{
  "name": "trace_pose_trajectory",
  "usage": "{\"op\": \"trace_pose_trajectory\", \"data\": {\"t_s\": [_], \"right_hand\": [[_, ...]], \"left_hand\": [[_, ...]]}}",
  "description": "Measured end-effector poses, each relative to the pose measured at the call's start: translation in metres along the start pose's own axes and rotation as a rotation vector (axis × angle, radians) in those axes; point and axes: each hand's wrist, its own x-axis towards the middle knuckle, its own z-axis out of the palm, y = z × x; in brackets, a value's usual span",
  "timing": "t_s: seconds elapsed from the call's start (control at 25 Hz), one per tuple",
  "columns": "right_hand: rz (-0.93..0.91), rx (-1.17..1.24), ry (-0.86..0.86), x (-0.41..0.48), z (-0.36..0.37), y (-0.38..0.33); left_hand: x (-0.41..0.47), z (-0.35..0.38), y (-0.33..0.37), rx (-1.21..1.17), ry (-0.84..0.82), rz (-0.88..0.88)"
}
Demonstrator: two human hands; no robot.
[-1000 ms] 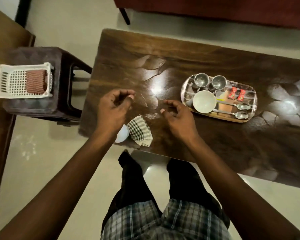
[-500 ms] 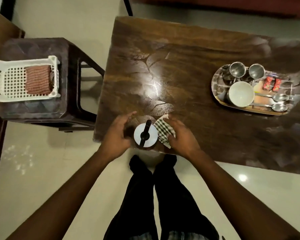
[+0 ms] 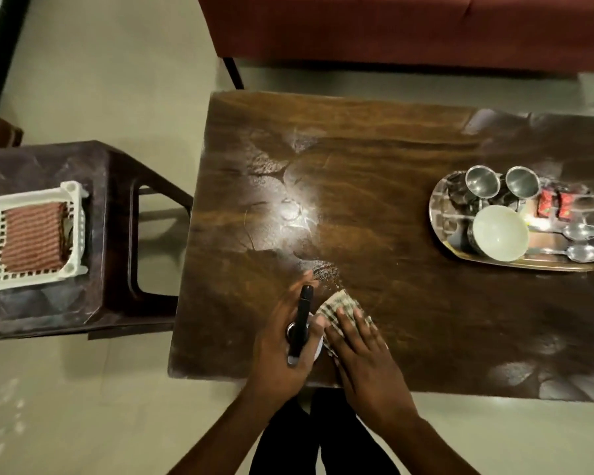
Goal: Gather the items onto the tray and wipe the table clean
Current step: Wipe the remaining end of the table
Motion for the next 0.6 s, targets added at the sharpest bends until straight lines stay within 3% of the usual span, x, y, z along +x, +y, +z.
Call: {"op": "trace_pose_trajectory", "data": {"t_s": [0.16, 0.36, 0.44, 0.6], "right_hand": [[-0.022, -0.11, 0.098, 0.005, 0.017, 0.007], [-0.066, -0.186, 0.208, 0.027, 0.014, 0.02], [-0.054, -0.18, 0.172, 0.052, -0.008, 0.028], [-0.032, -0.095, 0.237, 0.149, -0.079, 0.054]], "left_hand": [[0.046, -0.029, 0.016, 0.04, 0.191, -0.155], [0.097, -0.067, 0.011, 0.17, 0.156, -0.264], [0.105, -0.074, 0.009, 0.169, 0.142, -0.338], [0.11, -0.079, 0.01, 0.103, 0.127, -0.319]]}}
